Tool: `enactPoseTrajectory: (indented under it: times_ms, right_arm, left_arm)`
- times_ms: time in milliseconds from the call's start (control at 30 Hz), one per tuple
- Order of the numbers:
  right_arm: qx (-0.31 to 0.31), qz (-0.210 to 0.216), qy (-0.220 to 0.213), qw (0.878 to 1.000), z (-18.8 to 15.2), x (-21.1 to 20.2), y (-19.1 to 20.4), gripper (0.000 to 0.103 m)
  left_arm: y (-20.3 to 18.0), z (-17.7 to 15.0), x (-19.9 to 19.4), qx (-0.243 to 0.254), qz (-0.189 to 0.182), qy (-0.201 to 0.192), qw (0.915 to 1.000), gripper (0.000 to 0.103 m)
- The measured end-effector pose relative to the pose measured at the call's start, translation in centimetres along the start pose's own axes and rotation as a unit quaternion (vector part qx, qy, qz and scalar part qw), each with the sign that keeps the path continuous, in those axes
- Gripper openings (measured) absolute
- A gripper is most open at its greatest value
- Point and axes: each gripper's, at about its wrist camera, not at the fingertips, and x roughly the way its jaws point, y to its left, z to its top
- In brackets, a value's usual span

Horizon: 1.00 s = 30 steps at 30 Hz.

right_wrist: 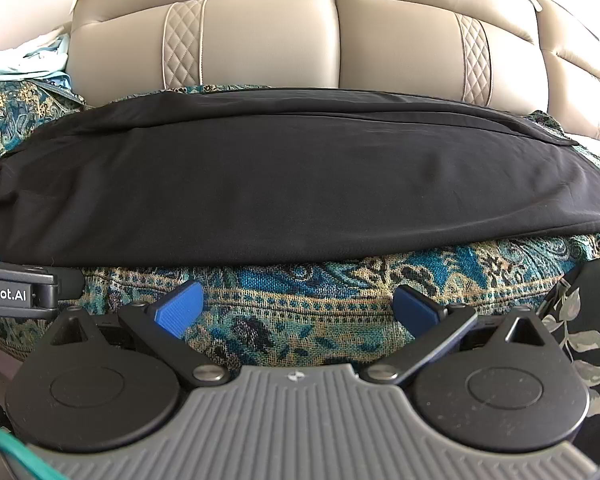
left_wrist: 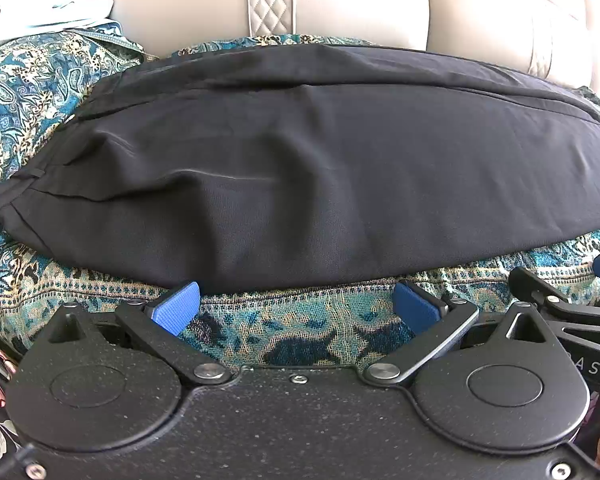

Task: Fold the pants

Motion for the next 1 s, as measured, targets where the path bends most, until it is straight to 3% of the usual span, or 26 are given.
enactPoseTrajectory:
  times_ms: [1000]
  right_arm:
    - [-0.001,-0.001,0.002,1.0,0.04,0.15,-0.02,0.103]
  left_arm:
    - [0.23,0.04,0.19,0.0,0.0,0.001,1.0,0.103]
